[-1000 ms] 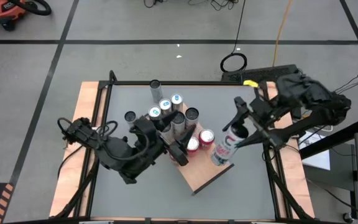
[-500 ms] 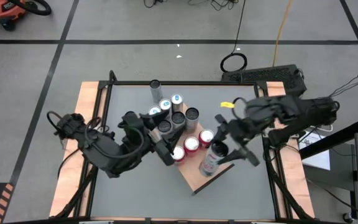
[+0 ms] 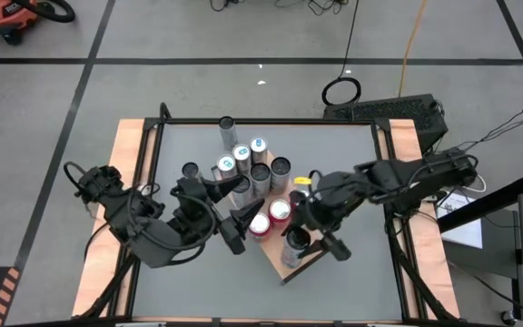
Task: Place canned beverage on shelf
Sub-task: Put the bottom right red soda can on the shelf
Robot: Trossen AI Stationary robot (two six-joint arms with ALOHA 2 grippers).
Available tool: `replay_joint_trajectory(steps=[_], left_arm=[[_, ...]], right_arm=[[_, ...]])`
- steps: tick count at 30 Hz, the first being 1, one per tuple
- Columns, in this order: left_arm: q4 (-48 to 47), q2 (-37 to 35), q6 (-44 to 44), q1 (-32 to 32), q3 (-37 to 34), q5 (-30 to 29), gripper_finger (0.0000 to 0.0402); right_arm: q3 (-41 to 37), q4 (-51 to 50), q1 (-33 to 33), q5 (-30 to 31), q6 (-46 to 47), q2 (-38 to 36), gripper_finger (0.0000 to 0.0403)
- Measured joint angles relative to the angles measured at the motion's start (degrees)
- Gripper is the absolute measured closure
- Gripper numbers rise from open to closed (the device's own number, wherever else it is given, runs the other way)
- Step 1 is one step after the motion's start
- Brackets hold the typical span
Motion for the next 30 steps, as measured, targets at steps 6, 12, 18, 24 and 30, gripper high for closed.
replay_joint_trajectory(steps=[6, 12, 18, 24, 30], left_arm=[[-1.8, 0.0, -1.4, 0.0, 0.0, 0.8, 0.0036], [-4.1, 0.0, -1.7, 0.0, 0.0, 1.5, 0.0036], [-4.5, 0.0, -1.7, 0.0, 0.0, 2.8, 0.0036], [-4.8, 0.0, -1.4, 0.0, 0.0, 3.1, 0.0036], [-4.9, 0.0, -1.3, 0.0, 0.0, 3.9, 0.0036]], right_arm=[[0.0, 0.0, 1.2, 2.9, -2.6, 3.0, 0.0181], [0.0, 0.0, 1.4, 7.1, -4.1, 3.7, 0.0181], [0.0, 0.1, 1.4, 8.7, -4.3, 4.1, 0.0181], [0.0, 0.7, 2.0, 8.6, -3.8, 5.6, 0.0181], [0.0, 0.1, 2.9, 8.7, -3.7, 6.5, 0.0181]])
